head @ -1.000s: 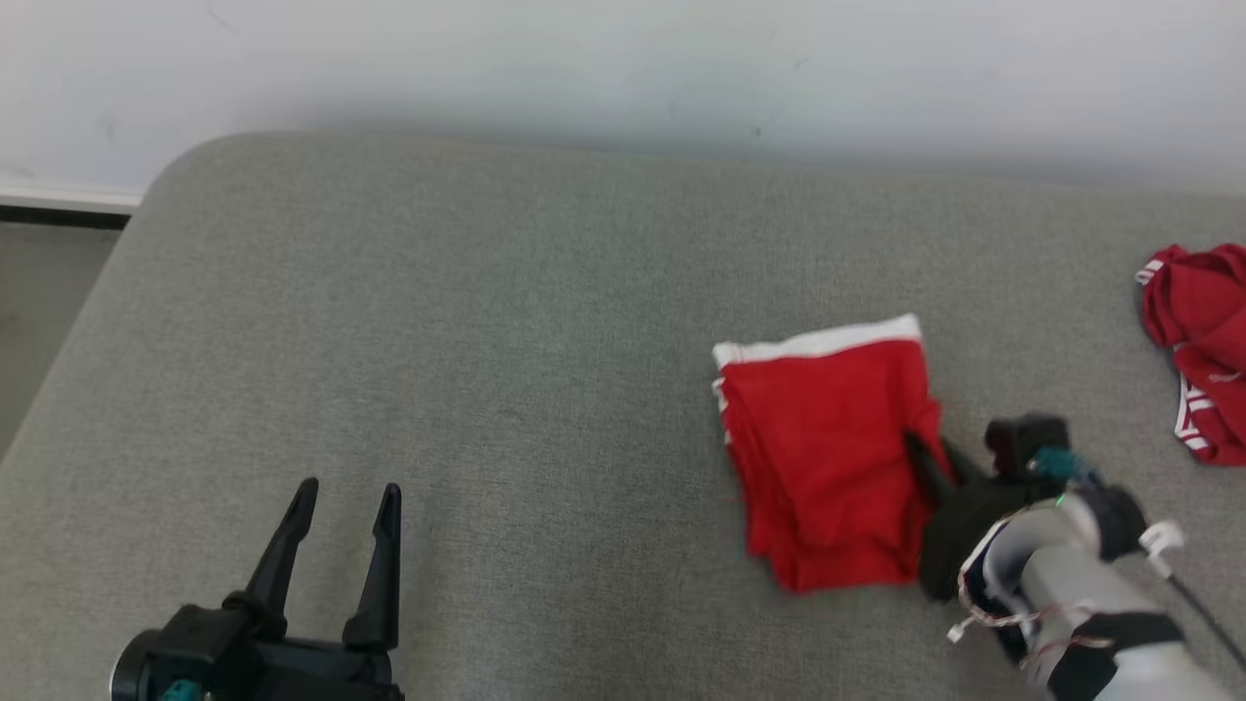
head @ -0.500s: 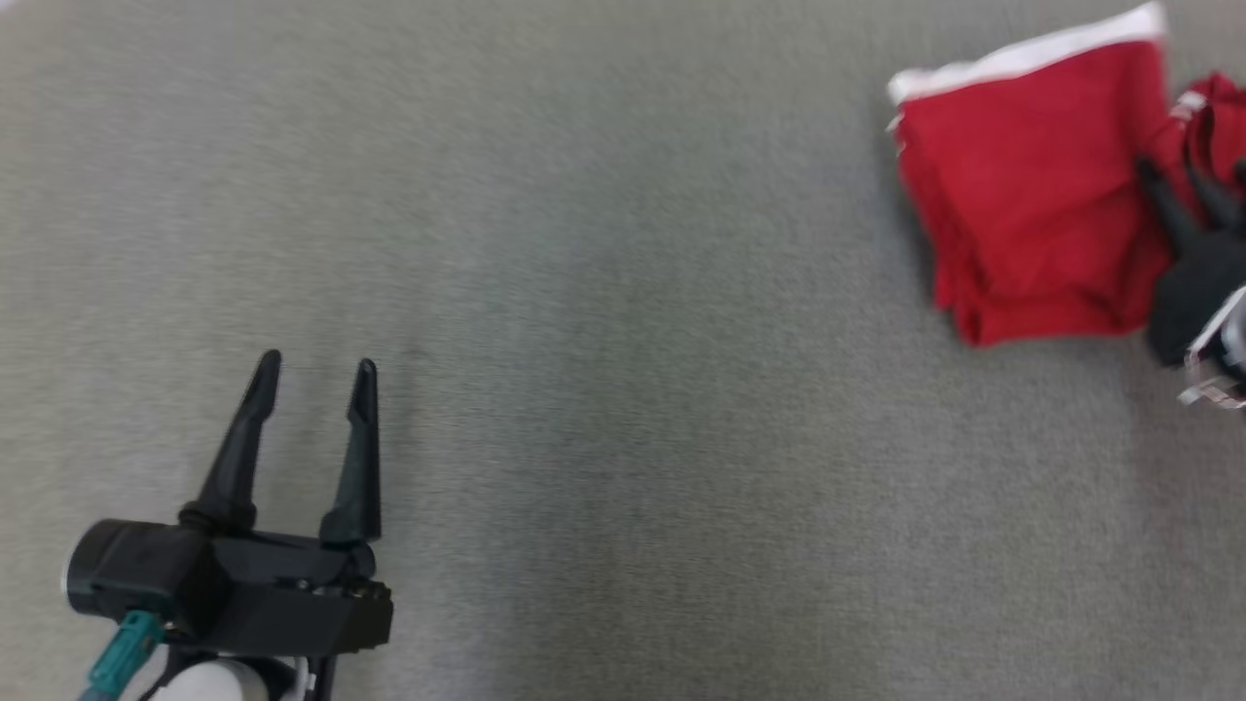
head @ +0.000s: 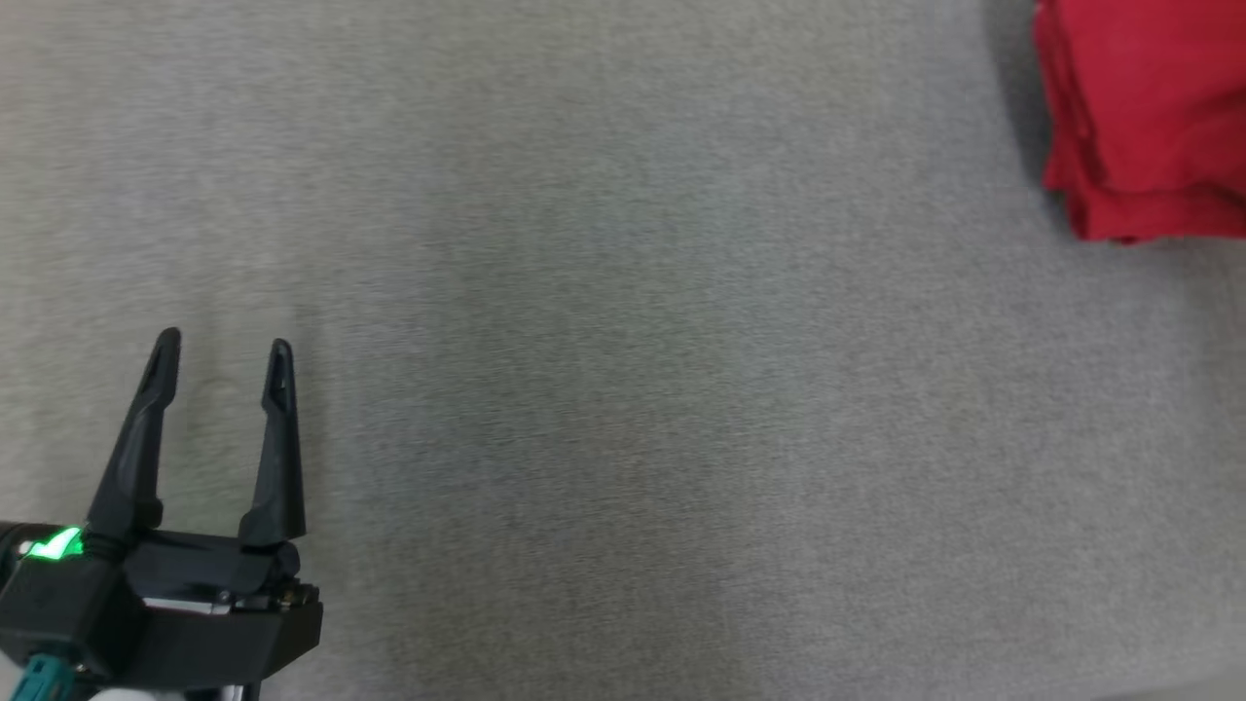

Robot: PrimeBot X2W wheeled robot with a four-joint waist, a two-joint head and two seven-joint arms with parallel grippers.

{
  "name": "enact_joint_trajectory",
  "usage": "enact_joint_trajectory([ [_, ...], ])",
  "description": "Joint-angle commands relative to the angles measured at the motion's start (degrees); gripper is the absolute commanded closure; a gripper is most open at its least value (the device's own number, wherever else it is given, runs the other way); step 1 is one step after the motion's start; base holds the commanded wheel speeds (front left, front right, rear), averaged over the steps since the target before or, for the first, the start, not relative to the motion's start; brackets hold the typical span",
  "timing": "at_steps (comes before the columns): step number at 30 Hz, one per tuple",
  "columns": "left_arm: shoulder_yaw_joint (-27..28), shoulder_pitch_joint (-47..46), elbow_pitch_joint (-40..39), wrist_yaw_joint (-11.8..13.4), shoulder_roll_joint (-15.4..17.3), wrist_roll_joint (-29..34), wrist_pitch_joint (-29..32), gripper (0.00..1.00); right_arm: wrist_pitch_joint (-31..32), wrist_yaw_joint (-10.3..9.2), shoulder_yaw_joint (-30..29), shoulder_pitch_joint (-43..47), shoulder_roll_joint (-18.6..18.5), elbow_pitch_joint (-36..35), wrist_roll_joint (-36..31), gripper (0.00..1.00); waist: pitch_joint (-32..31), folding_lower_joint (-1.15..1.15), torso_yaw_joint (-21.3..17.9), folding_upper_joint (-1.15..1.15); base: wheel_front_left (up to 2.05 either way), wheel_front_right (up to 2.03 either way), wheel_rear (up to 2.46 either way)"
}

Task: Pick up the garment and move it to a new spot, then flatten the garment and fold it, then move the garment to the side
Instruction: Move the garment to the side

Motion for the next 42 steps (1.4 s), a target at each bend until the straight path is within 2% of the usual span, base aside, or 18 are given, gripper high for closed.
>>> enact_joint_trajectory([
  [1,0.30,0.74,-0.78,0.26,0.51,0.51,0.00,0.00,0.40,-0.17,0.34,-1.20,-1.34,-0.19,0.77,1.00,2.70,-0.01,-2.98,-0.02,0.00,0.00,0.00],
  [6,1.22,1.53,-3.24,0.52,1.59,0.80,0.00,0.00,2.24,-0.17,2.50,-5.33,-5.09,-0.25,0.22,1.00,4.26,-0.01,-4.36,-0.02,0.00,0.00,0.00],
  [12,0.71,1.12,-4.84,0.73,1.99,1.25,0.00,0.00,2.10,-0.17,4.23,-8.81,-6.19,2.35,-0.50,1.00,5.55,-0.01,-4.17,-0.02,0.00,0.00,0.00],
  [17,0.41,1.05,-5.84,0.84,2.16,1.42,0.00,0.00,2.32,-0.17,6.33,-11.16,-4.92,4.87,-1.52,1.00,6.30,-0.01,-3.48,-0.02,0.00,0.00,0.00],
  [18,0.39,1.11,-5.96,0.91,2.20,1.35,0.00,0.00,2.28,-0.17,6.62,-11.71,-4.50,5.53,-1.84,0.93,6.40,-0.01,-3.33,-0.02,0.00,0.00,0.00],
  [19,0.41,1.13,-6.04,1.00,2.24,1.29,0.00,0.00,1.88,-0.17,6.99,-12.36,-4.29,6.16,-2.49,0.53,6.50,-0.01,-3.18,-0.02,0.00,0.00,0.00],
  [20,0.35,1.17,-6.13,1.06,2.26,1.29,0.00,0.00,1.68,-0.17,7.19,-12.96,-4.07,7.05,-3.01,0.00,6.54,-0.01,-3.05,-0.02,0.00,0.00,0.00],
  [26,-0.11,0.86,-5.99,1.29,1.88,1.10,0.00,0.00,-0.41,-0.17,8.42,-15.40,-3.34,10.17,-6.32,0.00,5.55,-0.01,-2.10,-0.02,0.00,0.00,0.00],
  [31,-0.19,1.45,-4.62,1.57,1.07,0.59,0.00,0.00,-6.47,-0.17,5.81,-14.58,-1.04,11.09,-4.22,0.00,2.06,-0.01,-1.53,-0.02,0.00,0.00,0.00],
  [39,0.44,5.15,-1.42,1.72,-0.01,-0.17,0.00,0.00,-9.87,-0.16,0.22,-8.46,6.23,8.82,1.85,0.00,-7.89,-0.01,-0.49,-0.02,0.00,0.00,0.00],
  [42,0.61,7.25,0.00,1.73,-0.21,-0.28,0.00,0.00,-10.00,-0.16,-2.80,-5.31,8.94,5.65,1.29,0.00,-11.85,-0.01,-0.17,-0.02,0.00,0.00,0.00],
])
